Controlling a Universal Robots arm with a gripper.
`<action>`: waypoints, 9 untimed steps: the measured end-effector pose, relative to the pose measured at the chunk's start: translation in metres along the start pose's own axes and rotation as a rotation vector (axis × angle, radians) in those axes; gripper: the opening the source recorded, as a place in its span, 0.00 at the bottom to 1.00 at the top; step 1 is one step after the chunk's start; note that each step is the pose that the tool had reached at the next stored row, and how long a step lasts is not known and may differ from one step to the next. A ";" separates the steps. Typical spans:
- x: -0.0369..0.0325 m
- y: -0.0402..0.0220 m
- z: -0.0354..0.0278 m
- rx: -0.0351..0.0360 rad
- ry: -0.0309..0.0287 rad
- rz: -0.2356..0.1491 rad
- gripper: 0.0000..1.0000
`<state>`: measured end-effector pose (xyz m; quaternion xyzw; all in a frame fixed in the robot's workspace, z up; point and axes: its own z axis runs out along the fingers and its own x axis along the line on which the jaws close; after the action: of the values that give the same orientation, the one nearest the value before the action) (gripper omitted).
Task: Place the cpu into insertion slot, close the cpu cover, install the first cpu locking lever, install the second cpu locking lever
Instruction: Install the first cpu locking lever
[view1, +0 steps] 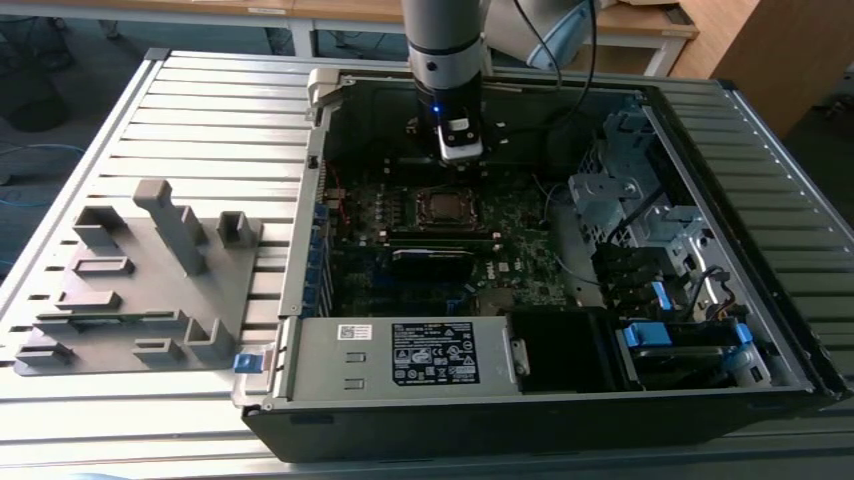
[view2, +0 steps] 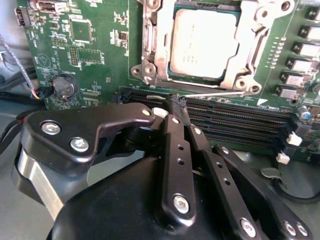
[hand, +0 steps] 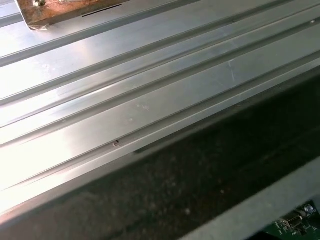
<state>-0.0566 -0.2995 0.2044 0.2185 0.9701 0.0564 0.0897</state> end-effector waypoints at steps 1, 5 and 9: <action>0.0001 -0.0001 0.0004 -0.0010 -0.0020 0.000 0.11; 0.0002 -0.0002 0.0009 -0.0012 -0.0027 0.000 0.11; 0.0007 -0.0006 0.0029 -0.0027 -0.0055 0.000 0.11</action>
<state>-0.0569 -0.2995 0.2014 0.2183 0.9698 0.0571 0.0927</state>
